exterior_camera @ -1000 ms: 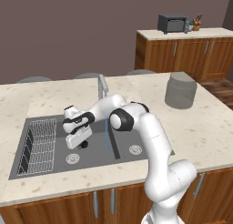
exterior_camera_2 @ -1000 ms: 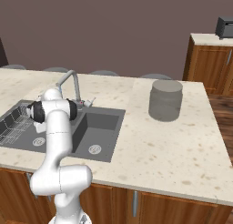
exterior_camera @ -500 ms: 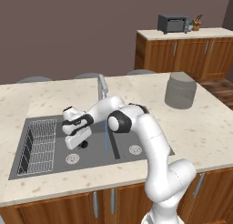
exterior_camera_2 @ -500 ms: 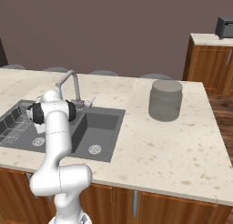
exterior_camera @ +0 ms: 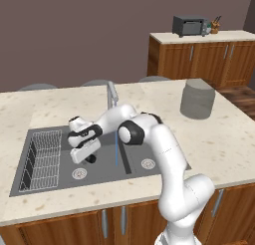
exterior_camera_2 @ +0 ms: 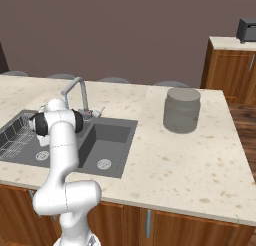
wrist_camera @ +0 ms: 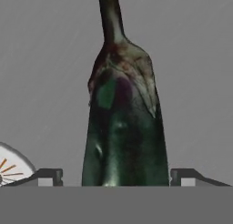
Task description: Turn on the sink faucet. Then move the eggplant from the counter to the sink. Turn off the sink. Move the vegetable from the sink to the pot next to the stove. Finally move the pot to the front right burner.
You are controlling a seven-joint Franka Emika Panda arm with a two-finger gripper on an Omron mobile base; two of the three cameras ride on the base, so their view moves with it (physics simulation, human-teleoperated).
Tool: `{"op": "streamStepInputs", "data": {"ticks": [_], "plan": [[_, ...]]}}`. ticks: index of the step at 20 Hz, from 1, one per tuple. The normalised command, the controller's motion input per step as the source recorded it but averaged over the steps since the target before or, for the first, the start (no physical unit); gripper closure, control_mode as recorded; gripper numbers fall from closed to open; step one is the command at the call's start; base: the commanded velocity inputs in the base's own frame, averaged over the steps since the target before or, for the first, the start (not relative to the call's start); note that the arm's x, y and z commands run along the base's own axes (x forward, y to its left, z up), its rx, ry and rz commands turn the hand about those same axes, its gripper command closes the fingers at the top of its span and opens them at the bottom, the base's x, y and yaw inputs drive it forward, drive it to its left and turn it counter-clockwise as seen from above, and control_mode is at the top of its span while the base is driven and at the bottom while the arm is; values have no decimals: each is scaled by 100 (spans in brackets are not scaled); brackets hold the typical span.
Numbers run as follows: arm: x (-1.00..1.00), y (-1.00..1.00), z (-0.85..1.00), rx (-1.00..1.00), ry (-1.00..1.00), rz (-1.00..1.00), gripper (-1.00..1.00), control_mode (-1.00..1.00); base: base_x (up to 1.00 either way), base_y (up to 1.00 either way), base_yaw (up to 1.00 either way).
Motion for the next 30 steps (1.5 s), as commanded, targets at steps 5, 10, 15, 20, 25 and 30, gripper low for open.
{"op": "streamStepInputs", "data": {"ticks": [5,10,15,20,25,30], "plan": [[-37,0,37,0,-11,-9,-100,-100,0,0,0],[-52,0,56,0,-14,-13,-100,-100,0,0,0],[-49,-12,58,1,-10,-15,-100,-100,0,0,0],[-43,-40,64,6,-7,-17,-100,-100,0,0,0],[-44,-53,52,12,-2,-16,-100,-100,0,0,0],[-40,-74,35,17,0,-14,-100,-100,0,0,0]]}}
